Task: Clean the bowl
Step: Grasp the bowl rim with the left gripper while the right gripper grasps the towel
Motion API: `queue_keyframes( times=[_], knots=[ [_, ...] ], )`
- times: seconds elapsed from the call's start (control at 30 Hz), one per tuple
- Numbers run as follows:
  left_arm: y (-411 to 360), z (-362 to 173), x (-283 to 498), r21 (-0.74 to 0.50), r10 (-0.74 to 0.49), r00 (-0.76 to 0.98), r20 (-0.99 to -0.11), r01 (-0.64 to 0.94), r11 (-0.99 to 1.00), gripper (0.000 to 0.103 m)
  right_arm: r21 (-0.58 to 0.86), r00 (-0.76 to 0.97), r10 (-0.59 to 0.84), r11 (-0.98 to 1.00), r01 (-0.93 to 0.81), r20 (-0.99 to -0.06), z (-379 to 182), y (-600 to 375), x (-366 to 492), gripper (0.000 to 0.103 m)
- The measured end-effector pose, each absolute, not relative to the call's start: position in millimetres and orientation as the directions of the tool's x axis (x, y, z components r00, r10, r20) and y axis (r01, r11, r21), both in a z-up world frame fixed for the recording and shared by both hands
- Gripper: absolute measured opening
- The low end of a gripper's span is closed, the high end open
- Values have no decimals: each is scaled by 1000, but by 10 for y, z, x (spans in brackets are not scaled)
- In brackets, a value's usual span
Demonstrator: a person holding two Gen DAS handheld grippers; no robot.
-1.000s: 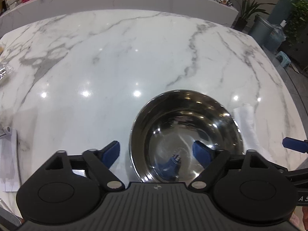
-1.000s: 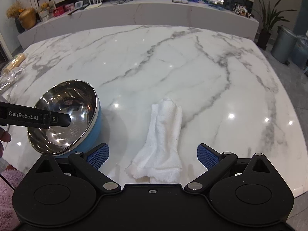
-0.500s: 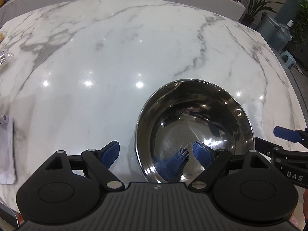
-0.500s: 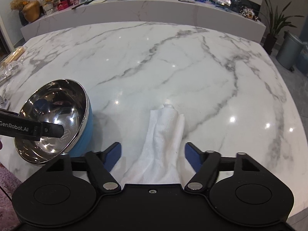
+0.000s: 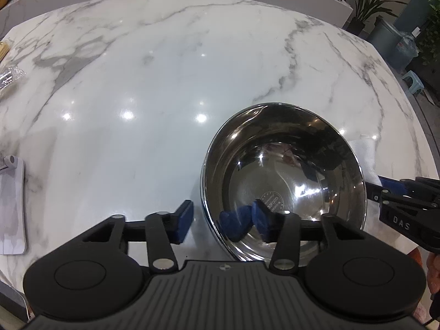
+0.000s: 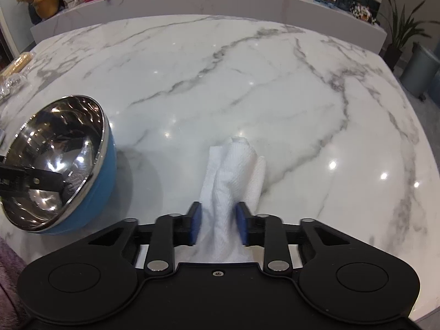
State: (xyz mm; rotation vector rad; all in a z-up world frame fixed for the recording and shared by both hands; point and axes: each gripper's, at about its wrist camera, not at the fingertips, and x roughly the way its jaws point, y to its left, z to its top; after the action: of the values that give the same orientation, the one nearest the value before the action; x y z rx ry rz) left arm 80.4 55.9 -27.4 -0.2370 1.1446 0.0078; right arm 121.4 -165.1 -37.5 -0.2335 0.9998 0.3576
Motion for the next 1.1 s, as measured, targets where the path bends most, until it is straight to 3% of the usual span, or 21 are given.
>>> queue_keyframes(
  times=[0.07, 0.23, 0.63, 1.1],
  knots=[
    [564, -266, 797, -193, -123, 421, -899, -127, 973, 27, -43, 500, 177, 917, -397, -847, -383, -1656, 1215, 10],
    [572, -262, 777, -197, -120, 430, -895, -140, 970, 25, -34, 503, 192, 914, -405, -843, -329, -1702, 1198, 9],
    [444, -271, 902, -205, -117, 458, -881, -149, 967, 24, 122, 406, 457, 768, -628, -791, 392, -1392, 1048, 9],
    [458, -279, 934, -223, -136, 466, -874, -137, 965, 22, 167, 171, 416, 660, -733, -893, 80, -963, 1209, 9]
  ],
)
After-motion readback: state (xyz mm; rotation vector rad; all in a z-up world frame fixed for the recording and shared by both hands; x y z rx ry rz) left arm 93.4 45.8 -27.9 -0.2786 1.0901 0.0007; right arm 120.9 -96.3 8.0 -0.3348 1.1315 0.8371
